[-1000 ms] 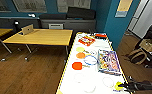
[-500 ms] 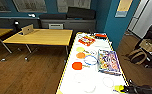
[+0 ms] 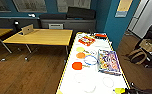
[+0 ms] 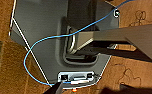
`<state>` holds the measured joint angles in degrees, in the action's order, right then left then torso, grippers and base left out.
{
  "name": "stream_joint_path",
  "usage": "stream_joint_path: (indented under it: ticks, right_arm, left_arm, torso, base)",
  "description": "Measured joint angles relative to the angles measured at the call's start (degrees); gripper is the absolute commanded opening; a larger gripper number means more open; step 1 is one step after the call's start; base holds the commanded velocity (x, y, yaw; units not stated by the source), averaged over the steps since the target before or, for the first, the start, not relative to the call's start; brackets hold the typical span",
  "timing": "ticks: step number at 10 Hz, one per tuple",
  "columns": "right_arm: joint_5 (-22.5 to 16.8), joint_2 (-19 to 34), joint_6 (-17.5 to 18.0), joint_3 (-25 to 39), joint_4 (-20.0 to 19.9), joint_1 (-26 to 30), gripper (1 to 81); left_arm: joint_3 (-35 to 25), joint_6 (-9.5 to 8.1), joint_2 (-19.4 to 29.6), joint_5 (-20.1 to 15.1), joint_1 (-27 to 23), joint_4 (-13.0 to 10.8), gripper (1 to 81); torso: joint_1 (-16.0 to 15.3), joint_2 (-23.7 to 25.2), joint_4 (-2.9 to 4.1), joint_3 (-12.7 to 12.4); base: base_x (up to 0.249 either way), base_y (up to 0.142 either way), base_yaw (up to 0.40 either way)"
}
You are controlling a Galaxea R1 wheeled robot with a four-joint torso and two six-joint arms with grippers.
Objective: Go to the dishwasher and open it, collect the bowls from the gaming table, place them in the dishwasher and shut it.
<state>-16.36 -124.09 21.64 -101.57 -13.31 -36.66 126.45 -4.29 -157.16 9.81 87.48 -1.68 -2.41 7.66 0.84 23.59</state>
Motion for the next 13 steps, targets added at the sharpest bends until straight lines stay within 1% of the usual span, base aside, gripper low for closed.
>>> stream_joint_path:
  ticks: [1, 3, 4, 6, 7, 8, 9, 10, 13]
  right_arm:
    - [-1.16, 3.94, 0.11, 4.24, -0.02, 1.46, 1.0]
    - [-1.89, 13.29, 0.11, 11.86, -0.2, 8.74, 1.0]
    - [-3.04, 17.25, 0.13, 15.41, -0.22, 10.36, 1.0]
    - [-5.8, 24.42, 0.11, 20.35, -0.22, 10.42, 1.0]
    - [-5.79, 27.32, 0.02, 21.55, -0.22, 9.64, 1.0]
    - [-5.63, 29.07, -0.17, 22.08, -0.2, 7.58, 1.0]
    - [-4.14, 29.66, -0.56, 22.8, -0.16, 4.89, 1.0]
    - [-1.77, 29.38, -0.85, 23.74, -0.05, 1.44, 1.0]
    - [6.34, 25.09, -2.1, 25.53, 1.28, -14.58, 1.0]
  left_arm:
    - [0.0, 0.02, 0.0, 0.0, 0.02, 0.0, 81.1]
    - [-0.02, 0.05, -0.28, 0.02, -0.3, 0.0, 81.1]
    - [-0.35, 0.07, -0.3, 0.0, -0.79, -0.02, 81.1]
    - [-3.44, 0.07, 1.57, 0.05, -1.6, -0.27, 81.1]
    - [-6.03, 0.07, 3.85, 0.0, -2.12, -0.32, 81.1]
    - [-9.4, 0.02, 6.53, -0.04, -2.86, -0.33, 81.1]
    - [-13.82, 0.02, 9.51, 0.27, -3.8, -0.32, 81.1]
    - [-19.09, 0.0, 12.68, 0.68, -4.63, -0.33, 81.1]
    - [-33.35, -0.02, 23.34, 1.43, -7.9, -0.29, 81.1]
  torso:
    - [0.0, 0.0, 0.0, 0.0]
    - [0.0, 0.0, 0.0, 0.0]
    - [0.0, 0.0, 0.0, 0.0]
    - [0.0, 0.0, 0.0, 0.0]
    - [0.0, 0.0, 0.0, 0.0]
    - [0.0, 0.0, 0.0, 0.0]
    - [0.0, 0.0, 0.0, 0.0]
    - [0.0, 0.0, 0.0, 0.0]
    - [0.0, 0.0, 0.0, 0.0]
  base:
    - [0.0, 0.0, 0.0]
    - [0.0, 0.0, 0.0]
    - [0.0, 0.0, 0.0]
    - [0.0, 0.0, 0.0]
    - [0.0, 0.0, 0.0]
    - [0.0, 0.0, 0.0]
    - [0.0, 0.0, 0.0]
    - [0.0, 0.0, 0.0]
    - [0.0, 0.0, 0.0]
